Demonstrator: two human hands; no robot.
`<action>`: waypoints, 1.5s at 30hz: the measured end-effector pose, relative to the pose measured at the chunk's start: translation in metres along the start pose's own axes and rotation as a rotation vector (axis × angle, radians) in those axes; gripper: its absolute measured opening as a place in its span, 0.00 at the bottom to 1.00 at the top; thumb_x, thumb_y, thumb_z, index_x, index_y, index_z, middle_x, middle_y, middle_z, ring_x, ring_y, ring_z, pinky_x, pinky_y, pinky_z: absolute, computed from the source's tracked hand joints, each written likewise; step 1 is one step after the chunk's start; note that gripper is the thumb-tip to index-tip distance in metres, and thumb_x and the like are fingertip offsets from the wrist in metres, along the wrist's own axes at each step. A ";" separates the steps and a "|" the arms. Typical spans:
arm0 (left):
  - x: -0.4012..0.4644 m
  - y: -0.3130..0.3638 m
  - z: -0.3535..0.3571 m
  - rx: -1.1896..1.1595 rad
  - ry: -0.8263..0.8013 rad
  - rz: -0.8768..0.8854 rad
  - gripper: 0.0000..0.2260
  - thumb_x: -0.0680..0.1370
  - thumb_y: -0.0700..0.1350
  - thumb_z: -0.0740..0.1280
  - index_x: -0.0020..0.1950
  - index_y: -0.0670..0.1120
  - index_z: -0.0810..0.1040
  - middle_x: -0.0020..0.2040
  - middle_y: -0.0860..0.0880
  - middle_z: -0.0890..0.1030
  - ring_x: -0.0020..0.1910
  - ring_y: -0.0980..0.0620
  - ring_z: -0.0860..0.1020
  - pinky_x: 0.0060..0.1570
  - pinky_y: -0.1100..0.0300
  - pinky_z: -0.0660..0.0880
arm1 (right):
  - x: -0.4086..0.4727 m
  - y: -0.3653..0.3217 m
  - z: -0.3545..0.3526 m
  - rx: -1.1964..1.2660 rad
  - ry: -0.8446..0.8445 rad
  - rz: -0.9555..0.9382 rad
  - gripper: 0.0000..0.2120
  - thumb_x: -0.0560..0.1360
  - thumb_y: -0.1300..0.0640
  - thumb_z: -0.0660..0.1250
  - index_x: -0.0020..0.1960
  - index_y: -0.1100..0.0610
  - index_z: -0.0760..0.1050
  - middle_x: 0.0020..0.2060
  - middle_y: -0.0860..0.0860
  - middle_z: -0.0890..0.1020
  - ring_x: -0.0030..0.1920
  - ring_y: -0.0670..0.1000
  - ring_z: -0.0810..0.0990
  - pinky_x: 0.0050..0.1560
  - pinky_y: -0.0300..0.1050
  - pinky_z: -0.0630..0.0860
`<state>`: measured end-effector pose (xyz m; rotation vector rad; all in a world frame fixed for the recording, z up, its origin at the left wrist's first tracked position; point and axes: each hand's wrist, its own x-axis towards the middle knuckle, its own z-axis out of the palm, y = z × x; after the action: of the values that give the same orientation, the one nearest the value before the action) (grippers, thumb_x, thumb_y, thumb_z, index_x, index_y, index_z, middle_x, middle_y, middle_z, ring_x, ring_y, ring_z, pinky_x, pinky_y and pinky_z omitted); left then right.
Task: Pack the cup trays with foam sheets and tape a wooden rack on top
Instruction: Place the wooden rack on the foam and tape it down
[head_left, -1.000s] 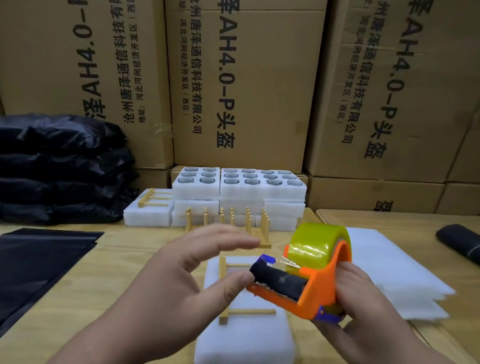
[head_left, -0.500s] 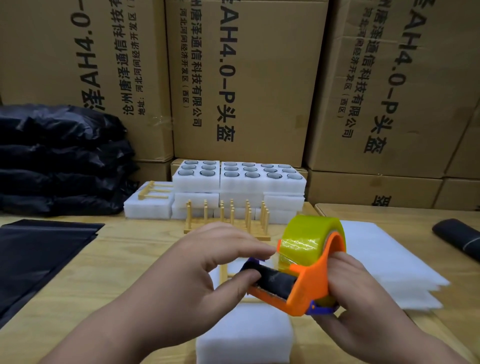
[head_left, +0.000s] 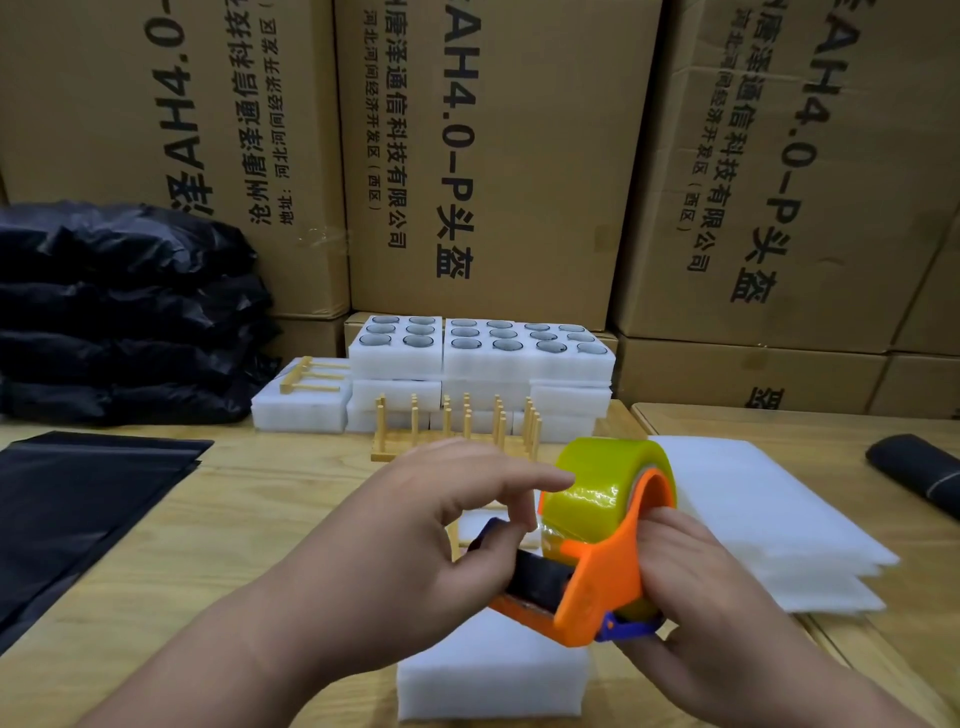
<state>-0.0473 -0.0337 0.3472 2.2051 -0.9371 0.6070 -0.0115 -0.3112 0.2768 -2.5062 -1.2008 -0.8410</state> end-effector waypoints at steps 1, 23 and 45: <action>0.000 0.000 -0.001 -0.015 -0.011 -0.011 0.18 0.79 0.44 0.68 0.65 0.61 0.80 0.50 0.62 0.81 0.57 0.58 0.79 0.58 0.65 0.71 | 0.000 0.000 0.000 0.000 0.004 0.000 0.15 0.69 0.54 0.78 0.54 0.55 0.82 0.53 0.47 0.85 0.57 0.51 0.82 0.68 0.40 0.69; 0.003 0.007 0.006 0.137 0.124 -0.057 0.05 0.81 0.50 0.68 0.48 0.57 0.83 0.47 0.63 0.81 0.50 0.60 0.78 0.49 0.64 0.73 | 0.004 0.000 -0.001 0.009 -0.008 0.061 0.09 0.75 0.48 0.73 0.50 0.51 0.77 0.45 0.45 0.81 0.45 0.50 0.78 0.52 0.44 0.74; 0.011 0.010 0.001 0.237 0.041 0.076 0.09 0.80 0.54 0.65 0.50 0.57 0.85 0.43 0.61 0.82 0.46 0.59 0.79 0.46 0.51 0.77 | 0.002 0.008 -0.006 0.051 -0.036 0.046 0.09 0.78 0.45 0.71 0.51 0.50 0.76 0.47 0.44 0.80 0.48 0.48 0.78 0.56 0.43 0.73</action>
<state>-0.0477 -0.0447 0.3580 2.3624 -0.9736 0.8325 -0.0066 -0.3172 0.2829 -2.5077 -1.1557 -0.7476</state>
